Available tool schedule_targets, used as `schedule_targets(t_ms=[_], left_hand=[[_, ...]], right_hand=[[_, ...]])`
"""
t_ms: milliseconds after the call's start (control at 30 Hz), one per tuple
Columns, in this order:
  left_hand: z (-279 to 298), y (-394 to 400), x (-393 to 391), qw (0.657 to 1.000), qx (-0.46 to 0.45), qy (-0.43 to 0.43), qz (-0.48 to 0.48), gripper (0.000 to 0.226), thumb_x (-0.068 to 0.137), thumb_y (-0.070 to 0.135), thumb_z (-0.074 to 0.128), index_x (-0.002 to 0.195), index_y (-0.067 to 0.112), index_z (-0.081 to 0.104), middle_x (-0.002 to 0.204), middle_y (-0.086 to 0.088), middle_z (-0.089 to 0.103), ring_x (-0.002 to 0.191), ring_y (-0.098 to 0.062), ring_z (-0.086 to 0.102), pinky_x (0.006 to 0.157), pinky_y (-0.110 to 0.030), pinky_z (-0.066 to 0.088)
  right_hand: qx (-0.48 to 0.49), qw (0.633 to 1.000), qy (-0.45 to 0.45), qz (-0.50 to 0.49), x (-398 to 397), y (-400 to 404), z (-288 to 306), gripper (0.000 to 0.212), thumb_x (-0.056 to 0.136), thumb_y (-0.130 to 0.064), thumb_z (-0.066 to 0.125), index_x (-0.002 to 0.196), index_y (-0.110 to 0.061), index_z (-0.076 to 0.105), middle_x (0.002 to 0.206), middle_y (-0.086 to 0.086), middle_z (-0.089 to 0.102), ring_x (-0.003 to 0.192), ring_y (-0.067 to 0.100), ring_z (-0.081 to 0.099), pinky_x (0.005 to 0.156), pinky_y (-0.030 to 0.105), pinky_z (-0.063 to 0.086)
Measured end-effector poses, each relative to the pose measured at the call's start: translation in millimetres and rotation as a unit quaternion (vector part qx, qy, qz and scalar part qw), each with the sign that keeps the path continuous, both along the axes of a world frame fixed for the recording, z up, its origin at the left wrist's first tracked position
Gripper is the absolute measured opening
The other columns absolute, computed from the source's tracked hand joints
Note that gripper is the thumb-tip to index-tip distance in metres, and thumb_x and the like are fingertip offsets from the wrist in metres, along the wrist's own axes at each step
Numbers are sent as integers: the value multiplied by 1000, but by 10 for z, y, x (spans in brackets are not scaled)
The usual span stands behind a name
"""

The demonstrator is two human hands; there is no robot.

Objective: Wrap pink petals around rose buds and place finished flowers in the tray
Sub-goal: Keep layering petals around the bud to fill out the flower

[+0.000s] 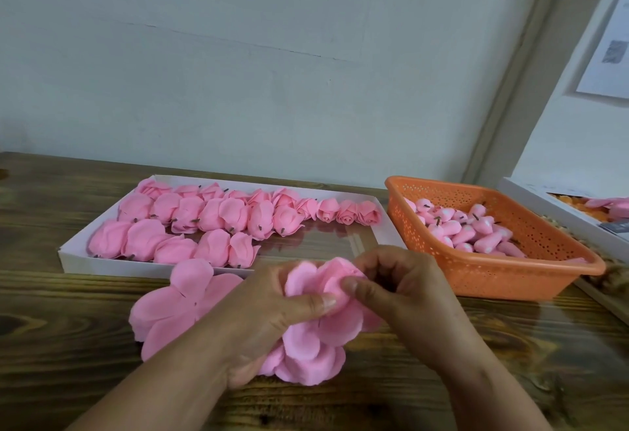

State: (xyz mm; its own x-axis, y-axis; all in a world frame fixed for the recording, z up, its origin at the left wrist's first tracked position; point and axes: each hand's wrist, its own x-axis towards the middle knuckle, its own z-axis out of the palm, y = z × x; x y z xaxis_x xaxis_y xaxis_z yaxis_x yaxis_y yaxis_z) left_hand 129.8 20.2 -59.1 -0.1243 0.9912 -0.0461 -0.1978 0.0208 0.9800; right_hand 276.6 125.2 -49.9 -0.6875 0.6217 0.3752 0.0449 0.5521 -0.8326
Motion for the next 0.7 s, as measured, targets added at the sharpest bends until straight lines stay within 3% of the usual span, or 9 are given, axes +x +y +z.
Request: schedule_targets(t_ms=[67, 133, 300, 400, 467, 567, 700], left_hand=[[-17, 29, -3, 999, 11, -28, 32, 20, 75, 7, 68, 94, 5, 72, 89, -14, 74, 80, -22, 73, 64, -29, 58], [-43, 58, 11, 997, 8, -33, 75, 19, 84, 4, 61, 100, 3, 71, 97, -13, 74, 94, -22, 71, 82, -34, 57], [-62, 63, 52, 982, -47, -87, 162, 27, 98, 13, 48, 93, -6, 67, 79, -19, 72, 71, -27, 71, 59, -34, 56], [-34, 64, 56, 970, -69, -112, 204, 21, 96, 12, 52, 96, -4, 65, 75, -19, 72, 64, -28, 71, 50, -33, 56], [-25, 76, 60, 965, -85, -103, 224, 16, 94, 10, 55, 94, -2, 66, 77, -20, 73, 63, -27, 71, 55, -39, 60], [-13, 72, 60, 966, -102, -64, 229, 17, 93, 10, 55, 91, -1, 68, 82, -20, 72, 72, -31, 68, 79, -54, 55], [-41, 47, 79, 976, -68, 50, 201, 30, 95, 20, 53, 75, 10, 73, 76, -13, 72, 76, -27, 65, 74, -41, 50]], right_hand=[[0, 999, 36, -33, -17, 3, -14, 9, 81, -6, 69, 72, -7, 67, 63, 18, 63, 55, 21, 54, 49, 40, 45], [5, 997, 54, -49, -37, 2, -24, 11, 82, -5, 69, 71, -9, 67, 64, 16, 64, 55, 20, 55, 50, 36, 46], [66, 997, 27, -38, -74, -14, -77, 9, 81, -7, 70, 72, -8, 67, 65, 13, 62, 58, 28, 54, 53, 38, 45], [135, 991, 16, -19, -67, -24, -77, 10, 81, -8, 72, 73, -9, 66, 66, 2, 59, 54, 8, 47, 50, 19, 40], [184, 983, 13, -4, -62, -36, -60, 9, 79, -11, 70, 72, -10, 64, 66, -4, 55, 57, 3, 47, 54, 11, 36], [219, 975, 0, 25, -56, -50, -40, 5, 78, -13, 68, 73, -12, 65, 64, -11, 51, 60, 1, 46, 56, 9, 35], [223, 974, -19, 26, -47, -57, -20, 5, 78, -14, 66, 75, -10, 66, 64, -16, 48, 62, 1, 47, 57, 8, 34]])
